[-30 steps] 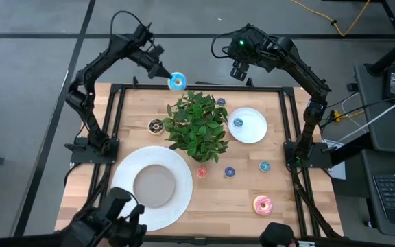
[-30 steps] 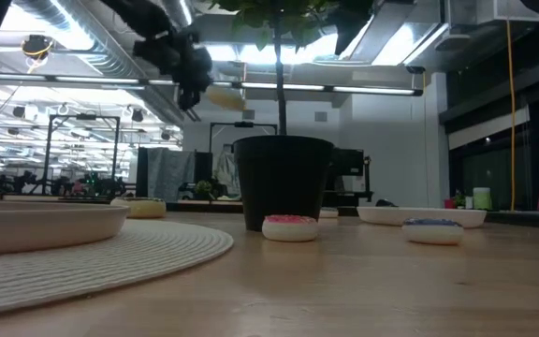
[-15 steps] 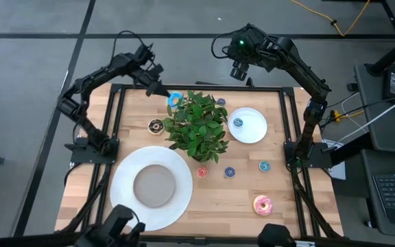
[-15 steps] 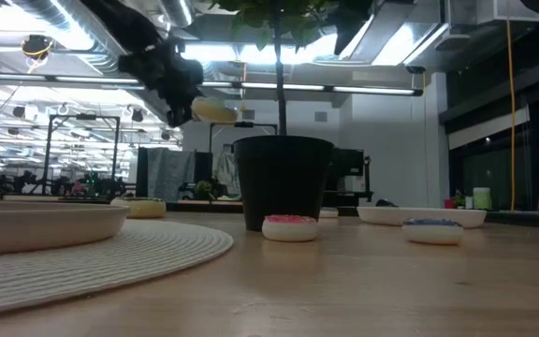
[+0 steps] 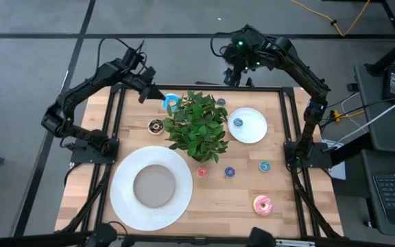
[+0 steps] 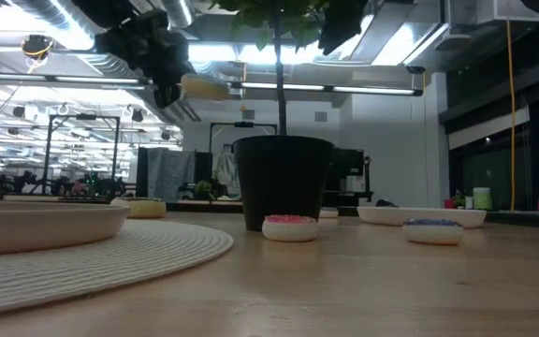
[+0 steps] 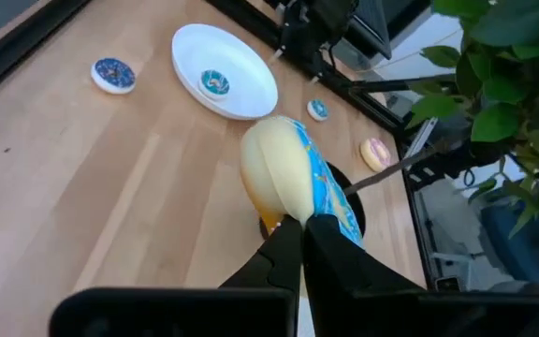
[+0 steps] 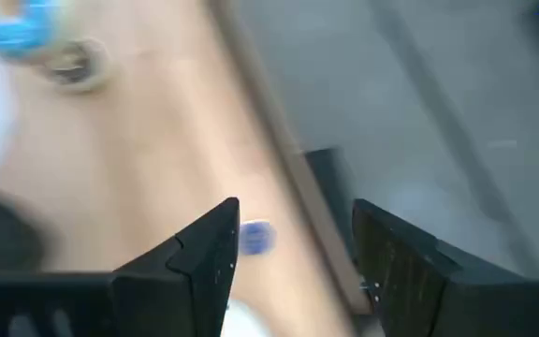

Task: Pick & Place donuts
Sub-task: Put the large light blue donut on the brown plate

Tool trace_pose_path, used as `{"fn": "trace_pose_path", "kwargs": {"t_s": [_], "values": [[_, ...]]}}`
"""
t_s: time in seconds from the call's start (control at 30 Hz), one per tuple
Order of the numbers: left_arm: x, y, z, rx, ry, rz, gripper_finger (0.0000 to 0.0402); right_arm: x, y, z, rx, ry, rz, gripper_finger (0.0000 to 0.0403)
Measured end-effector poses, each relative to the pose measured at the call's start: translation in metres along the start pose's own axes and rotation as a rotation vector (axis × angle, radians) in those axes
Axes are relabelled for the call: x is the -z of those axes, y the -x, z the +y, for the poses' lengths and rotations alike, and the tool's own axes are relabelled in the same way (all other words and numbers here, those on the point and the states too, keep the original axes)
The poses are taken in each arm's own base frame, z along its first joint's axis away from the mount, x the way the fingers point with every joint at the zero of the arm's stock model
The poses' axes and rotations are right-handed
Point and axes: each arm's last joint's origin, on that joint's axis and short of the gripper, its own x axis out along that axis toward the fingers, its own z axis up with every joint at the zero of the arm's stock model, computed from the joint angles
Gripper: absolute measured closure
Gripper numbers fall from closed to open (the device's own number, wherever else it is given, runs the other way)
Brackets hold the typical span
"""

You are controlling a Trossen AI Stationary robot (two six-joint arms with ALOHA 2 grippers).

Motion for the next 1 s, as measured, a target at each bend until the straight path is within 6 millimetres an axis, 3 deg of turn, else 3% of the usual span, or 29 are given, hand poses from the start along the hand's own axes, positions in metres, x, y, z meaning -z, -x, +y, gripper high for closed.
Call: {"fn": "trace_pose_path", "kwargs": {"t_s": [0.13,0.5,0.7,1.0], "values": [[0.006,0.000,-0.004,-0.013,0.010,0.007,0.0399,0.004,-0.023,-0.005,-0.202,-0.039,-0.018,0.0195],[0.007,0.002,-0.006,-0.014,0.014,0.000,0.0399,0.034,-0.081,-0.022,-0.170,-0.130,0.107,0.0195],[0.007,0.002,-0.006,-0.006,0.008,-0.003,0.0399,0.059,-0.091,-0.026,-0.130,-0.180,0.023,0.0195],[0.007,0.002,-0.006,-0.005,0.011,-0.003,0.0399,0.122,-0.091,-0.021,0.012,-0.323,-0.113,0.0195]]}}
